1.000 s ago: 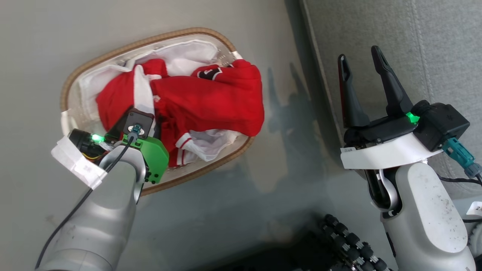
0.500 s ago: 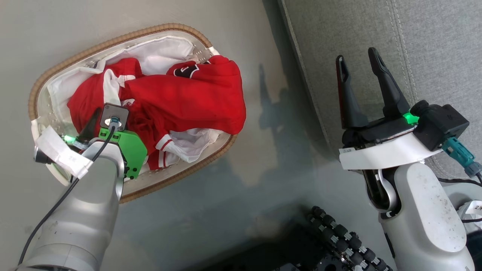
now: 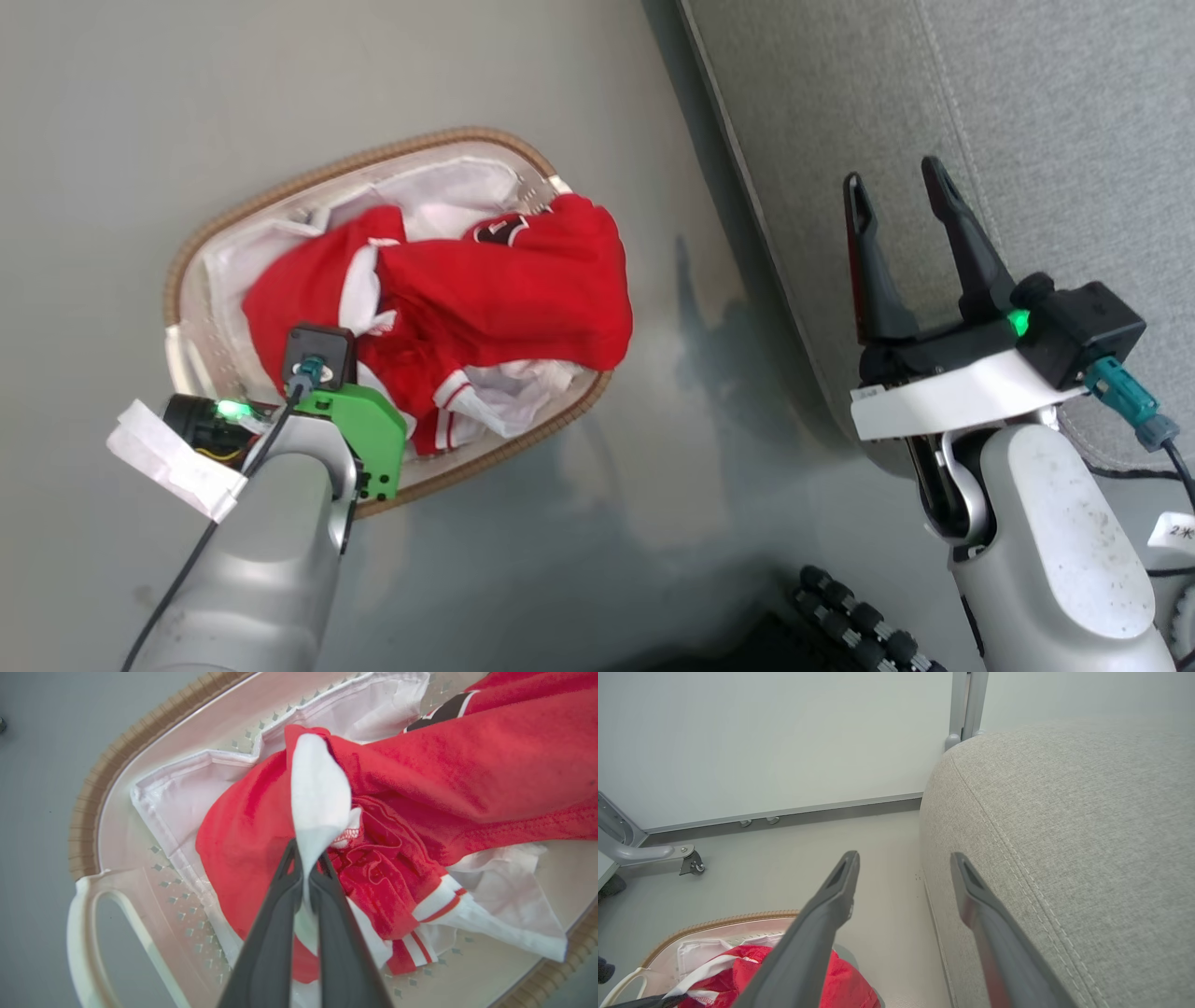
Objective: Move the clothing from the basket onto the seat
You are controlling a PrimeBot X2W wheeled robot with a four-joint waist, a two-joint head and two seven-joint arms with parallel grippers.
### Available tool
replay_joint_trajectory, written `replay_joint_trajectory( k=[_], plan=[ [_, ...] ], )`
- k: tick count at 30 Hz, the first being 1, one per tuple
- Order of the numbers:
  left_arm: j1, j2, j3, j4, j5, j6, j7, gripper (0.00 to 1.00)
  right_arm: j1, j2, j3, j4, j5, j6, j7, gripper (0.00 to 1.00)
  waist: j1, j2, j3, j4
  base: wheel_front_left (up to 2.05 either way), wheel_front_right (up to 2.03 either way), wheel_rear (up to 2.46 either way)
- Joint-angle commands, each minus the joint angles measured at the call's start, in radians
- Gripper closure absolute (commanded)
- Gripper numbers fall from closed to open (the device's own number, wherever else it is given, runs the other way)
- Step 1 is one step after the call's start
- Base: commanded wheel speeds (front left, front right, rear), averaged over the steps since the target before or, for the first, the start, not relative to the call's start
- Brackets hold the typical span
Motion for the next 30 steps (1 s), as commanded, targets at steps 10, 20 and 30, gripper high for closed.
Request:
replay_joint_trajectory(
  k=[10,20,30],
  plan=[
    [0.15,-0.027,-0.023,-0.227,-0.022,-0.074,-0.009,1.0,0.123,-0.004,-0.033,0.062,-0.068,0.0,-0.002,0.0,0.0,-0.0001,-0.321,0.129,0.0,0.0,0.0],
    [0.204,-0.024,-0.087,-0.378,-0.016,-0.118,-0.009,1.0,0.263,-0.004,-0.045,0.103,-0.109,0.0,-0.002,0.0,0.0,-0.0001,-0.539,0.173,0.0,0.0,0.0],
    [0.099,0.014,-0.175,-0.495,-0.04,-0.138,0.068,1.0,0.333,-0.004,-0.032,0.113,-0.127,0.0,-0.002,0.0,0.0,-0.0001,-0.673,0.189,0.0,0.0,0.0]
  ],
)
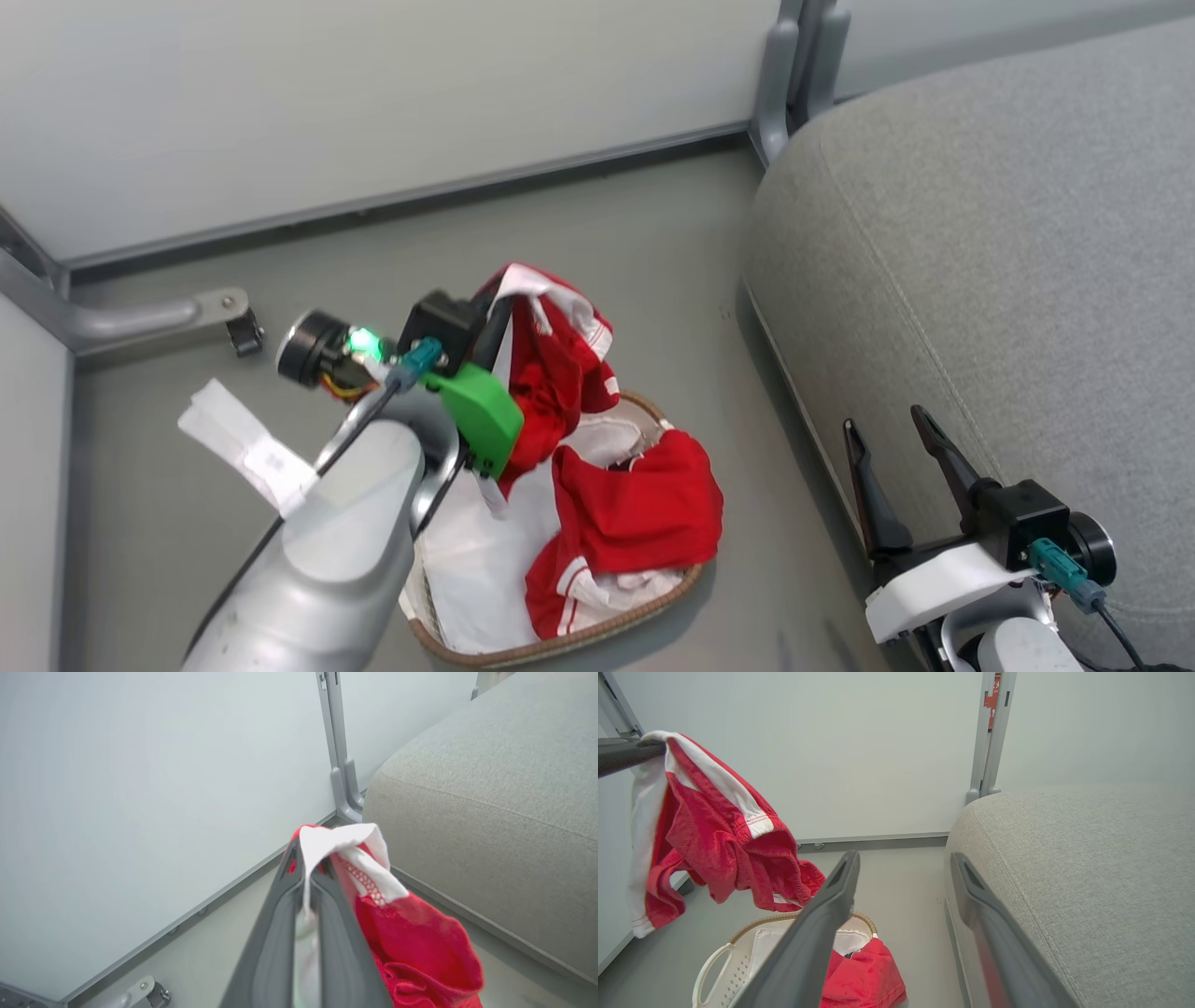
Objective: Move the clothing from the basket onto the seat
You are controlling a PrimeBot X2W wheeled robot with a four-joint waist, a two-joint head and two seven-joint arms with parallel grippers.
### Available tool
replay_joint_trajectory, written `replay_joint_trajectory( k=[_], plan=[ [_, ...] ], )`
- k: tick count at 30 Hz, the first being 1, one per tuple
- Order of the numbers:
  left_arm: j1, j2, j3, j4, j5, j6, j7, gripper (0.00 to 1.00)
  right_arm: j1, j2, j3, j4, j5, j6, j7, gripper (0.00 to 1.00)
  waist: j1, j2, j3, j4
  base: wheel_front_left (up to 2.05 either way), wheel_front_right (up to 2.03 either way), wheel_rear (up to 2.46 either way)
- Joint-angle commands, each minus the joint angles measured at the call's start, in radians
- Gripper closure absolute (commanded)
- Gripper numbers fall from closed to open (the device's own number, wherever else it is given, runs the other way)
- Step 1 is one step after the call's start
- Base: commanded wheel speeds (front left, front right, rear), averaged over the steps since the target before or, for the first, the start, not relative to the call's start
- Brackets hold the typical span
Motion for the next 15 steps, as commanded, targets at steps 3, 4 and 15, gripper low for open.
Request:
replay_joint_trajectory(
  k=[3,4,15],
  plan=[
    [-0.062,0.025,-0.034,-0.069,-0.028,-0.003,0.037,1.0,0.017,-0.004,0.01,-0.003,-0.008,0.0,-0.002,0.0,0.0001,0.0,-0.103,0.038,0.0,0.0,0.0],
    [-0.075,0.032,-0.044,-0.086,-0.034,-0.003,0.05,1.0,0.014,-0.004,0.012,-0.004,-0.009,0.0,-0.002,0.0,0.0001,0.0,-0.107,0.039,0.0,0.0,0.0],
    [-0.192,0.089,-0.1,-0.268,-0.145,-0.002,0.161,1.0,-0.104,-0.004,0.072,-0.005,-0.031,0.0,-0.002,0.0,0.0001,0.0,-0.112,0.049,0.0,0.0,0.0]
  ],
)
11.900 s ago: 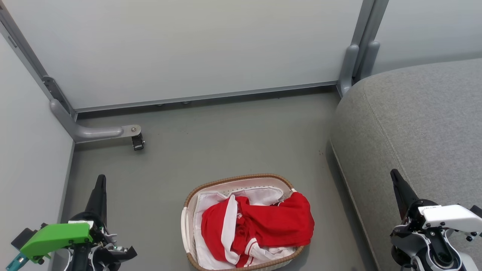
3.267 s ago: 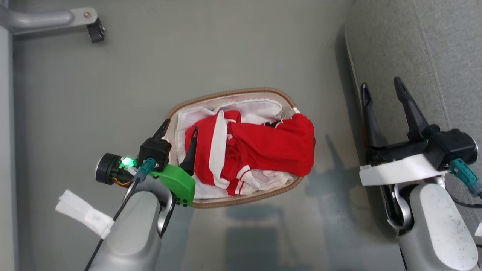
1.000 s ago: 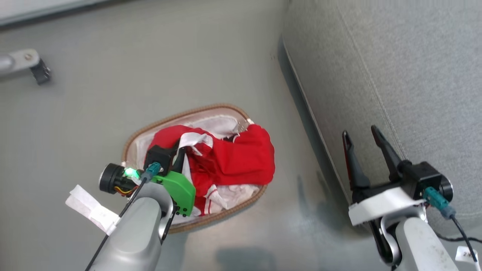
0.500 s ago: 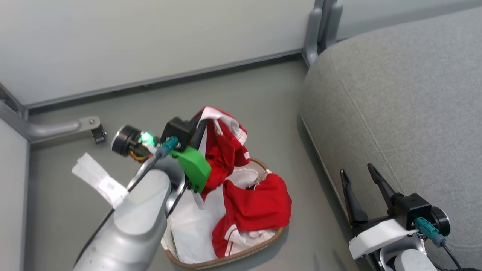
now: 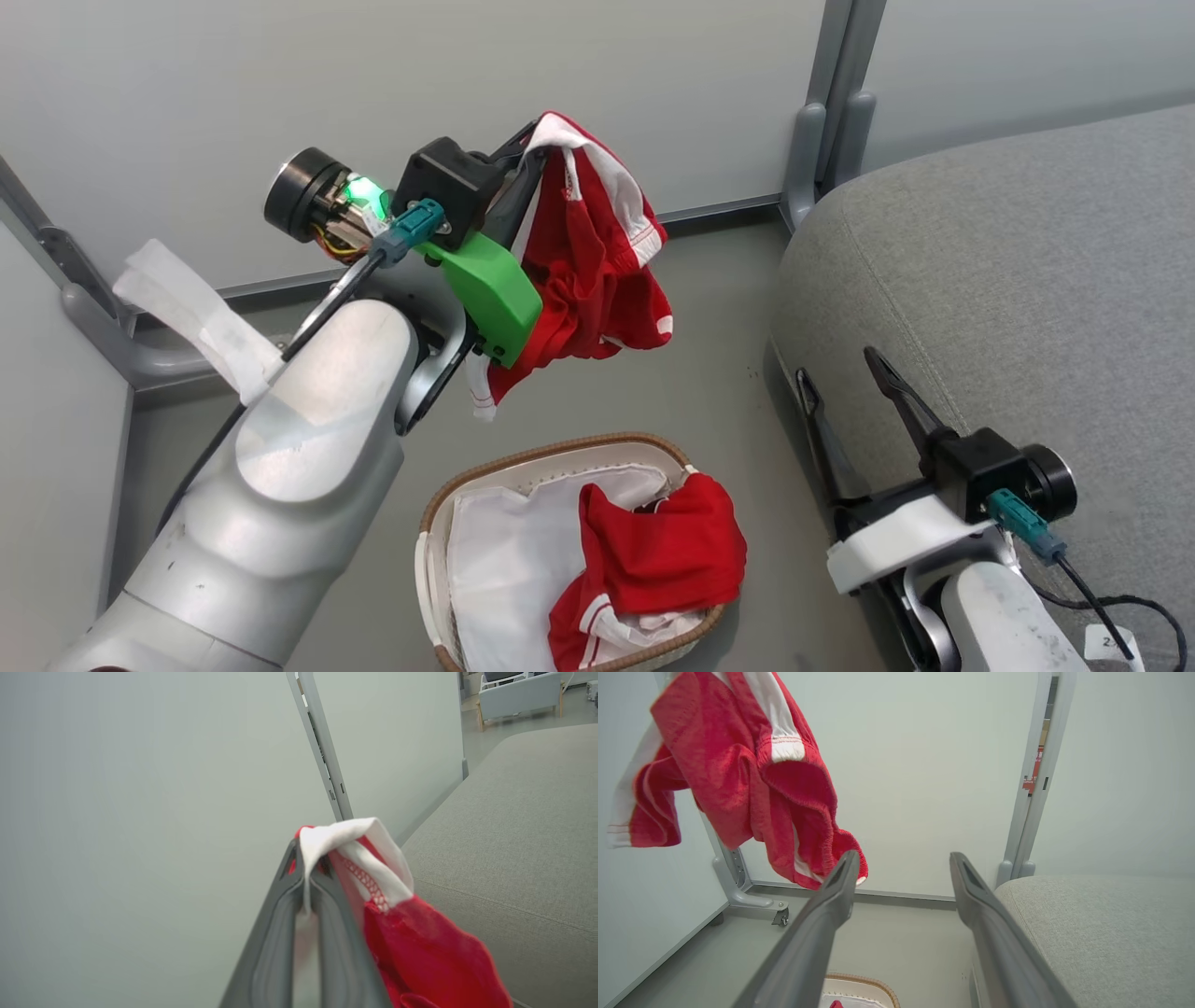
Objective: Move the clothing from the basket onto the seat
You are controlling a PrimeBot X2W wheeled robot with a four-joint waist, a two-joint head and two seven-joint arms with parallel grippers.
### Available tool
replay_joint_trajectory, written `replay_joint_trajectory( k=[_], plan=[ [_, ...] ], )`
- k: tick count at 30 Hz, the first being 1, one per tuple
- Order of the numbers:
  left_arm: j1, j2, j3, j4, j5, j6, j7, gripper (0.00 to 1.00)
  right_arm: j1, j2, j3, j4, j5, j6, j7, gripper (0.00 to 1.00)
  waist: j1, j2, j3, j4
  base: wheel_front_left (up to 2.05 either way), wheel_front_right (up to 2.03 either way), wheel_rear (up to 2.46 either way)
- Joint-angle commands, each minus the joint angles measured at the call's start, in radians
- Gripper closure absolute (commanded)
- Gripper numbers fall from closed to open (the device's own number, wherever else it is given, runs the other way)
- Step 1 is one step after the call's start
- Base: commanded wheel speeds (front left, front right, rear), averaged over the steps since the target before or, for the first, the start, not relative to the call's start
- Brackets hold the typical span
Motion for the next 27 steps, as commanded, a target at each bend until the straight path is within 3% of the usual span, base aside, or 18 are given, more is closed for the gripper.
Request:
replay_joint_trajectory(
  k=[1,26,27],
  plan=[
    [-0.017,0.003,-0.003,-0.012,-0.016,0.0,0.006,1.0,-0.02,-0.004,0.009,0.004,-0.008,0.0,-0.002,0.0,0.0001,0.0,0.002,0.003,0.0,0.0,0.0],
    [0.04,-0.009,-0.125,-0.253,-0.083,0.0,0.095,1.0,-0.29,-0.004,0.188,0.399,-0.046,0.0,-0.002,0.0,0.0001,0.0,-0.002,0.088,0.0,0.0,0.0],
    [0.044,-0.009,-0.127,-0.259,-0.087,0.0,0.093,1.0,-0.298,-0.004,0.199,0.413,-0.037,0.0,-0.002,0.13,0.0001,0.0,-0.002,0.091,0.0,0.0,0.0]
  ],
)
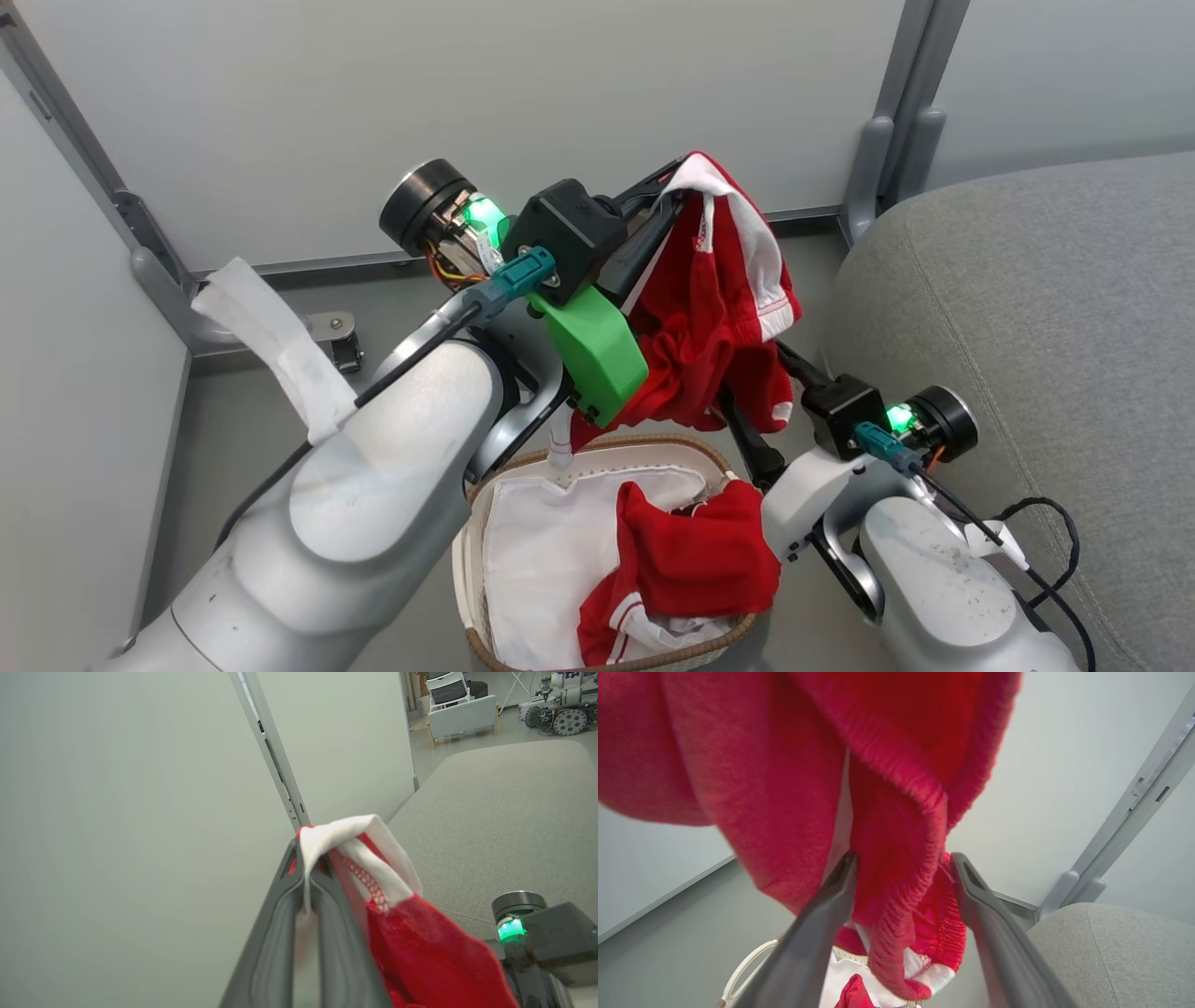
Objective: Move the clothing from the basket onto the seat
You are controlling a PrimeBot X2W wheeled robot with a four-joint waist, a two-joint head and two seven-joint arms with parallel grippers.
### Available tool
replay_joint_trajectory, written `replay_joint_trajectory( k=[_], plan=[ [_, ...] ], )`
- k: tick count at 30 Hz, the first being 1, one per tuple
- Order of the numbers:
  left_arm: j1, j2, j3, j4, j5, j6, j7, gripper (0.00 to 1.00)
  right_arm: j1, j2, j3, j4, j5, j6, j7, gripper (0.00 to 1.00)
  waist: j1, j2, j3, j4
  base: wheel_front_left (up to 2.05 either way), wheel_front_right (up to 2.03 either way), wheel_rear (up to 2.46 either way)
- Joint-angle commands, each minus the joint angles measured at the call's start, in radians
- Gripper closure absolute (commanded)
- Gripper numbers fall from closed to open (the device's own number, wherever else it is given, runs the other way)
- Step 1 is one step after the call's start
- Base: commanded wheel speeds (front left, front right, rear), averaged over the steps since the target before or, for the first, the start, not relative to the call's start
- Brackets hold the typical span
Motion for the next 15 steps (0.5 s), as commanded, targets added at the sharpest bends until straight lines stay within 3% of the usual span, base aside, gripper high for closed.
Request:
replay_joint_trajectory(
  k=[1,2,4,5,15],
  plan=[
    [0.02,0.005,-0.001,-0.007,-0.007,0.002,-0.003,1.0,-0.015,-0.004,0.014,0.013,0.014,0.0,-0.002,0.42,0.0,0.0,-0.001,0.004,0.0,0.0,0.0],
    [0.025,0.006,0.0,-0.011,-0.011,0.005,-0.004,1.0,-0.02,-0.004,0.027,0.023,0.024,0.0,-0.002,0.6,0.0,0.0,-0.001,0.006,0.0,0.0,0.0],
    [0.037,0.013,0.006,-0.014,-0.018,0.012,-0.006,1.0,-0.029,-0.005,0.046,0.035,0.035,0.0,-0.002,0.71,0.0,0.0,0.0,0.007,0.0,0.0,0.0],
    [0.044,0.018,0.009,-0.012,-0.023,0.016,-0.007,1.0,-0.032,-0.005,0.052,0.037,0.038,0.0,-0.002,0.99,0.0,0.0,0.0,0.007,0.0,0.0,0.0],
    [0.191,0.044,0.07,0.05,-0.09,0.085,-0.084,0.98,-0.03,-0.005,0.012,-0.011,0.034,0.0,-0.002,1.0,0.0,0.0,0.014,-0.014,0.0,0.0,0.0]
  ],
)
